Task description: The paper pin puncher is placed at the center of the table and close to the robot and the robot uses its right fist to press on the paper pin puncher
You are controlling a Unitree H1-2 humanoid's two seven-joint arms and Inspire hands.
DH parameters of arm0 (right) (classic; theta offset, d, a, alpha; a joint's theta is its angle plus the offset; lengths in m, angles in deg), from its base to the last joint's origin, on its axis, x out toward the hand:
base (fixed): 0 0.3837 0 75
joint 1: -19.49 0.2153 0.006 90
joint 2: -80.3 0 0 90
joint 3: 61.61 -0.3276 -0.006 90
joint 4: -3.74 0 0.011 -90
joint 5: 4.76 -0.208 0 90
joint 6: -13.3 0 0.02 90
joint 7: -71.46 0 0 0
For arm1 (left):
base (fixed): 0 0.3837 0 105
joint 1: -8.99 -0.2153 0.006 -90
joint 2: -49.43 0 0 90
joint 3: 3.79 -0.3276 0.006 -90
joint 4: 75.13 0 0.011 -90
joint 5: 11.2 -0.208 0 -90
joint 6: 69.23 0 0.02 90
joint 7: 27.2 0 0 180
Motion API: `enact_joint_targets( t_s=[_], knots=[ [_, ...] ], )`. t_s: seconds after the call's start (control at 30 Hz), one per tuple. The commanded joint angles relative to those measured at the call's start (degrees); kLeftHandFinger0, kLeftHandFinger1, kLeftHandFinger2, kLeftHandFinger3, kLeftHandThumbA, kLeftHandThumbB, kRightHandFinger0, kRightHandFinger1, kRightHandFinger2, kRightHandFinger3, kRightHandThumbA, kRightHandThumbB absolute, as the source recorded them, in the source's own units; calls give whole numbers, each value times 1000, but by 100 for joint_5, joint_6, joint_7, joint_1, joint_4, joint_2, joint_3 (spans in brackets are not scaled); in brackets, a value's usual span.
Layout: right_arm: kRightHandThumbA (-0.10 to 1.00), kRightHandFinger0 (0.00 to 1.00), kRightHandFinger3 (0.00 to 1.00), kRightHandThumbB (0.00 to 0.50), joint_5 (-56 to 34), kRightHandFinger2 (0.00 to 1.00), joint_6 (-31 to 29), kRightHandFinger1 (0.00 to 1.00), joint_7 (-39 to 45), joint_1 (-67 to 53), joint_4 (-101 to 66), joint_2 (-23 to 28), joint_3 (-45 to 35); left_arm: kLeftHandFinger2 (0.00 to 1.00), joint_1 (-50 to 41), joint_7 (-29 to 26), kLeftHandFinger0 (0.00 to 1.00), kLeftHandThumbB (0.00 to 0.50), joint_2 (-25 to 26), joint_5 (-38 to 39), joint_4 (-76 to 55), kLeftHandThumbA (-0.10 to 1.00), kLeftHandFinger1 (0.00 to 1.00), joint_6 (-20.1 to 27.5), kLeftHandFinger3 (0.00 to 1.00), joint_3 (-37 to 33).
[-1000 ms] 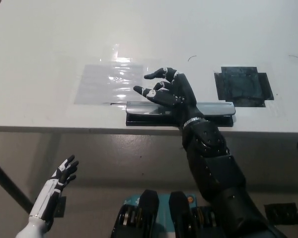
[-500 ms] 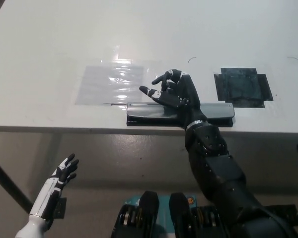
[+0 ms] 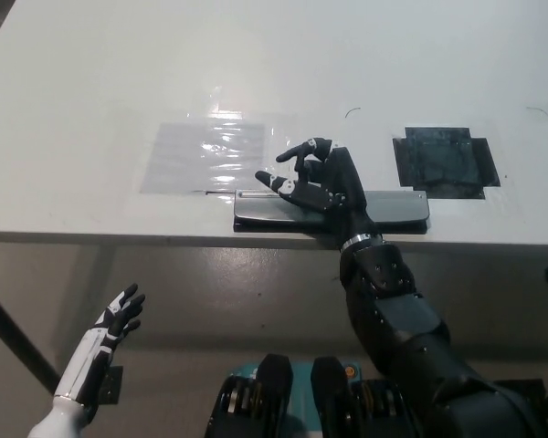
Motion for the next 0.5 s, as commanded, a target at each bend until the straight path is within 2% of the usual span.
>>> enact_joint_targets(
  t_s=[0.0,0.1,0.17,0.23,0.27,0.3,0.33,0.37,0.4,0.43,0.47],
  knots=[
    [1000,0,154,209,-12,384,465,80,4,-756,658,34,-60,1000,-6,43,1000,222,89,-4,-139,1000,1000,217,1000,26],
    [1000,2,172,266,-83,361,329,90,42,-603,318,28,-129,1000,-12,40,1000,212,87,-14,-82,1000,1000,294,1000,20],
    [1000,22,175,237,-56,342,234,95,111,-567,-113,42,-107,1000,-13,40,1000,212,77,2,-97,1000,1000,261,1000,24],
    [1000,97,206,214,-233,403,369,179,233,-588,-1112,3,-171,1000,-2,60,1000,204,95,1,-66,1000,1000,305,1000,14],
    [1000,76,230,210,-348,433,545,218,379,-684,-1733,-6,-165,1000,-25,65,1000,214,83,17,-57,1000,1000,287,1000,12],
    [1000,67,241,244,-253,446,951,238,306,-774,-2607,27,-66,1000,-33,61,1000,206,78,15,-43,1000,1000,314,1000,11],
    [1000,50,250,238,-363,415,1199,210,299,-817,-3310,10,-73,1000,-42,61,1000,204,85,0,-59,1000,1000,286,1000,7],
    [1000,74,257,294,-450,409,1335,212,300,-831,-3625,4,-83,1000,-47,62,1000,203,83,4,-63,1000,1000,280,1000,7],
    [1000,8,188,245,-583,336,1690,127,286,-846,-4596,39,-63,1000,-50,64,1000,204,77,21,-75,1000,1000,254,1000,13],
    [1000,0,160,234,-585,295,1796,81,276,-861,-4851,56,-43,1000,-51,63,1000,205,76,24,-78,1000,1000,246,1000,16],
    [1000,9,147,236,-723,287,2079,86,210,-865,-5370,53,-64,1000,-50,61,1000,202,81,7,-95,1000,1000,233,1000,13]
  ],
)
